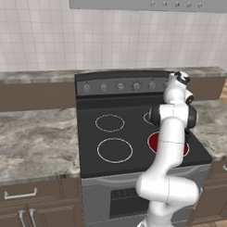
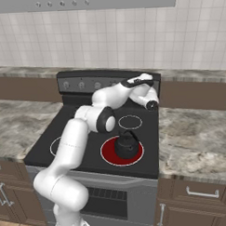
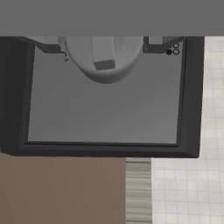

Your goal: Lower the heat of the kettle.

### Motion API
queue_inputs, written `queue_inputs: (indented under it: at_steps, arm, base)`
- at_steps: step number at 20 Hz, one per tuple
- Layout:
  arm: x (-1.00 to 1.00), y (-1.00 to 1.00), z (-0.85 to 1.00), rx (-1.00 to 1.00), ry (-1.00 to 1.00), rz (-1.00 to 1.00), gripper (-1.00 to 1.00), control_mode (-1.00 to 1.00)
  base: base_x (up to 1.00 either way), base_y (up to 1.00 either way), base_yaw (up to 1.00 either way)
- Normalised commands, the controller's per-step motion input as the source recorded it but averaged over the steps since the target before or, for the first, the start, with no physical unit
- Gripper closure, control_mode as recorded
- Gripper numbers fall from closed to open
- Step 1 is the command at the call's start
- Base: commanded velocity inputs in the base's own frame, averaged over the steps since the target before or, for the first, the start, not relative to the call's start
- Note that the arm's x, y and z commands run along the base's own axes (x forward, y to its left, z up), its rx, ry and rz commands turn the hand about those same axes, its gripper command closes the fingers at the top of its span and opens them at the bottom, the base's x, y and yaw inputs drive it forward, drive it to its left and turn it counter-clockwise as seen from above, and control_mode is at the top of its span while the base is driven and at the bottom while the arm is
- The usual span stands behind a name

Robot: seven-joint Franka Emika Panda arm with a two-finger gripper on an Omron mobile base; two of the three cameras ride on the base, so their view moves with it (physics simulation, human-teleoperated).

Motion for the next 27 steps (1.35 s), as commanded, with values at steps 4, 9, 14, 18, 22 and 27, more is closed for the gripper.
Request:
queue_inputs:
  at_steps: [4,9,14,18,22,27]
  arm:
    - [-0.06,-0.01,0.0,0.26,0.07,-0.18,1.0,-1.0]
    - [-0.06,-0.05,0.0,0.27,0.05,-0.16,1.0,-1.0]
    - [-0.11,-0.04,0.0,0.27,0.04,-0.14,1.0,-1.0]
    - [-0.12,-0.06,0.0,0.26,0.07,-0.12,1.0,-1.0]
    - [-0.12,-0.07,0.0,0.26,0.1,-0.1,1.0,-1.0]
    - [-0.16,-0.07,0.0,0.28,0.14,-0.08,1.0,-1.0]
  base:
    - [0.0,0.0,0.0]
    - [0.0,0.0,0.0]
    - [0.0,0.0,0.0]
    - [0.0,0.0,0.0]
    - [0.0,0.0,0.0]
    - [0.0,0.0,0.0]
